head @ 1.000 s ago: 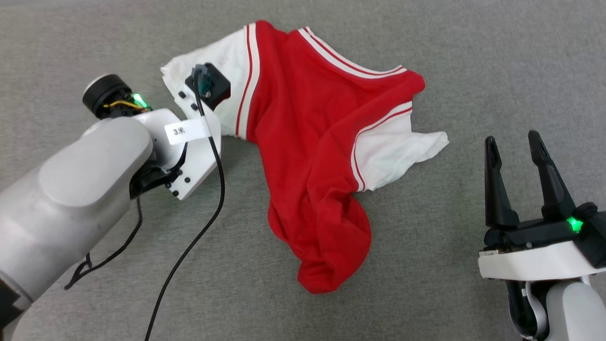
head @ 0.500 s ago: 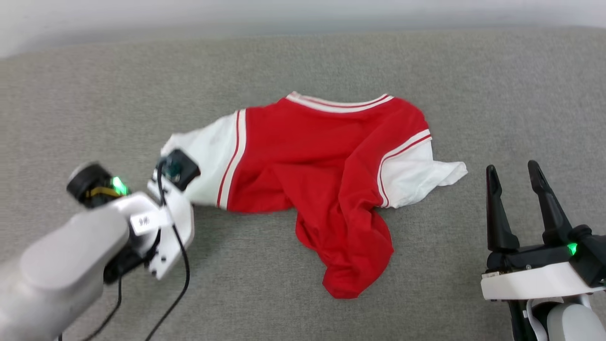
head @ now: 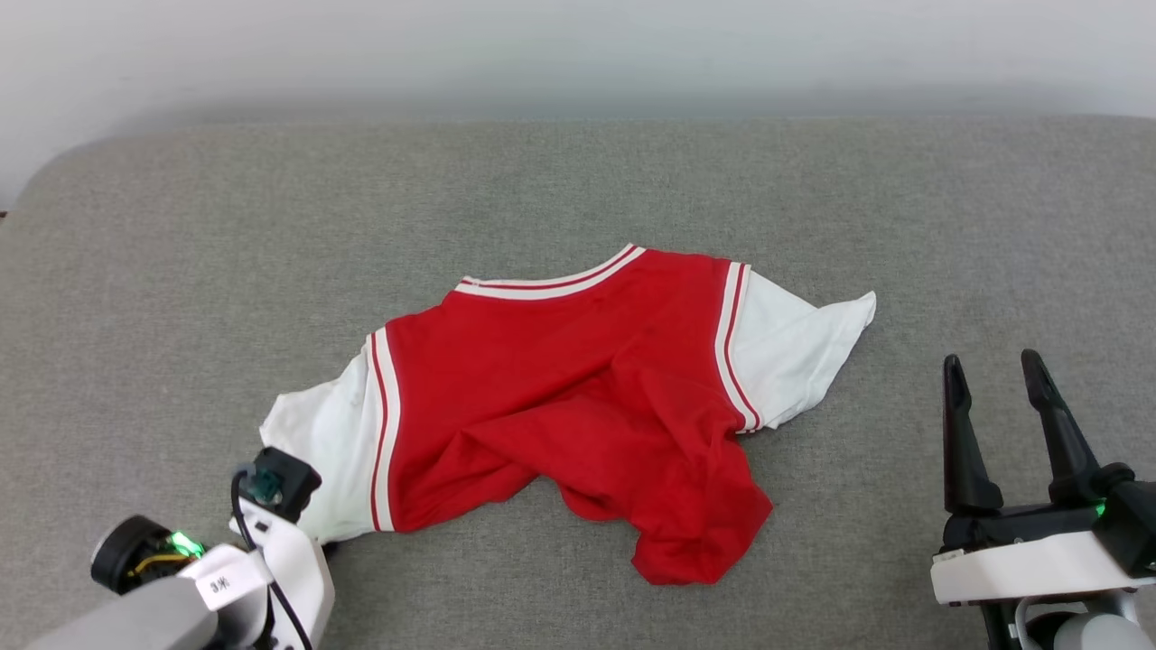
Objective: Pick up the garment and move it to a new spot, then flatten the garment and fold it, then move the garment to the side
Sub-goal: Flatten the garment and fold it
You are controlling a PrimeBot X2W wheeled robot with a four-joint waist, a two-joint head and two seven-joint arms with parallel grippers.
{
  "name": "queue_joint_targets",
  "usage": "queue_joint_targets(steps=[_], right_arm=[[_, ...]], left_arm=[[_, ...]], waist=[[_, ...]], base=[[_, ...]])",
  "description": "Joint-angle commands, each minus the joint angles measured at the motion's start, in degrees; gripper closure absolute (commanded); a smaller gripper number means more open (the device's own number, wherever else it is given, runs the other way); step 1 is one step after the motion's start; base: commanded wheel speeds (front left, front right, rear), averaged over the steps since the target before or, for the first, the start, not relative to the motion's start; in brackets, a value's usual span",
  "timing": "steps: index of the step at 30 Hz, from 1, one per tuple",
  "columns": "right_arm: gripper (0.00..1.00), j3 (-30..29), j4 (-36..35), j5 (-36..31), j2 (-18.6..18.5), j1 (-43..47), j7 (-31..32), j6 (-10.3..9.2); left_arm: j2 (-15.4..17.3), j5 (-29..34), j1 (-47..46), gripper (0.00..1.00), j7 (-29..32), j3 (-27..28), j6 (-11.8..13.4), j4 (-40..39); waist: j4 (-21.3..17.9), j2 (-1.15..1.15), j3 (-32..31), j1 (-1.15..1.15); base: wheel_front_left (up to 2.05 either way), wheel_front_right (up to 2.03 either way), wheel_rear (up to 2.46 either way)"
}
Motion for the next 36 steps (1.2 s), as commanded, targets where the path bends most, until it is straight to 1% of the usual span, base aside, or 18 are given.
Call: queue_joint_targets(steps=[1,2,3,4,6,9,14,17,19,22,25,27,29,32,34,36], right_arm=[[0.00,-0.06,0.30,-0.58,0.10,0.66,-0.14,-0.04],[0.00,-0.10,0.40,-0.69,0.10,0.64,-0.14,-0.04],[0.00,-0.21,0.50,-0.89,0.10,0.56,-0.14,-0.04],[0.00,-0.35,0.53,-1.12,0.09,0.46,-0.14,-0.04],[0.00,-0.59,0.35,-1.92,0.09,0.20,-0.14,-0.04],[0.00,-1.66,-0.26,-3.27,0.09,-0.36,-0.14,-0.04],[0.00,-3.55,-1.92,-6.54,-0.06,-2.07,-0.14,-0.04],[0.00,-3.83,-2.80,-7.64,-1.98,-4.20,-0.14,-0.05],[0.00,-3.68,-2.98,-7.93,-3.59,-6.08,-0.14,-0.05],[0.00,-2.55,-2.10,-7.98,-7.30,-9.70,-0.14,-0.05],[0.00,-1.00,0.23,-7.39,-11.60,-13.98,-0.14,-0.05],[0.00,0.47,3.59,-6.83,-14.42,-16.39,-0.13,-0.05],[0.00,2.70,7.30,-6.04,-17.52,-19.55,0.71,-0.05],[0.00,7.12,11.93,-3.44,-21.88,-23.48,5.93,-0.05],[0.00,10.73,14.12,-0.80,-24.55,-25.87,11.04,-0.05],[0.00,14.95,15.08,2.09,-27.28,-27.91,16.02,-0.05]], left_arm=[[-0.64,-0.44,2.32,1.00,-0.30,-0.67,0.28,0.04],[-1.31,-0.89,2.94,1.00,-1.30,-0.40,0.61,-0.22],[-2.00,-0.72,3.18,0.35,-3.00,-0.06,0.71,-0.56],[-2.80,-1.28,3.52,0.00,-4.99,1.01,1.43,-0.65],[-3.67,-0.63,4.21,0.00,-8.43,1.79,2.42,-0.99],[-4.76,0.11,5.29,0.00,-14.11,3.64,4.68,-2.25],[-5.97,2.28,7.27,0.00,-24.04,6.88,10.29,-5.30],[-7.06,3.43,8.40,0.00,-28.70,9.08,13.71,-7.06],[-7.76,4.62,9.19,0.00,-30.29,10.92,15.65,-8.12],[-8.91,7.12,10.45,0.00,-31.19,14.67,18.30,-9.27],[-11.28,12.15,12.31,0.00,-31.34,20.56,20.62,-11.64],[-12.62,15.79,14.42,0.00,-31.32,24.21,21.57,-12.69],[-14.46,19.16,16.18,0.00,-31.32,27.84,21.92,-13.63],[-17.09,23.98,18.98,0.00,-31.32,32.36,22.03,-14.52],[-19.01,27.04,20.70,0.00,-31.32,35.60,22.02,-15.00],[-21.04,29.79,22.34,0.00,-31.33,38.46,21.49,-15.41]], waist=[[0.27,0.00,-0.45,0.00],[0.40,0.00,-0.76,0.00],[0.53,0.00,-1.10,0.00],[0.61,0.00,-1.46,0.00],[0.67,0.00,-2.24,0.00],[1.01,0.00,-3.36,0.00],[1.99,0.00,-4.41,0.00],[2.61,0.00,-4.64,0.00],[3.10,0.00,-4.67,0.00],[3.78,0.00,-4.46,0.00],[4.54,0.00,-3.87,0.00],[5.05,0.00,-3.42,0.00],[5.60,0.00,-2.95,0.00],[6.42,0.00,-1.90,0.00],[6.91,0.00,-1.20,0.00],[7.41,0.00,-0.62,0.00]], base=[[0.00,0.00,0.00],[0.00,0.00,0.00],[0.00,0.00,0.00],[0.00,0.00,0.00],[0.00,0.00,0.00],[0.00,0.00,0.00],[0.00,0.00,0.00],[0.00,0.00,0.00],[0.00,0.00,0.00],[0.00,0.00,0.00],[0.00,0.00,0.00],[0.00,0.00,0.00],[0.00,0.00,0.00],[0.00,0.00,0.00],[0.00,0.00,0.00],[0.00,0.00,0.00]])
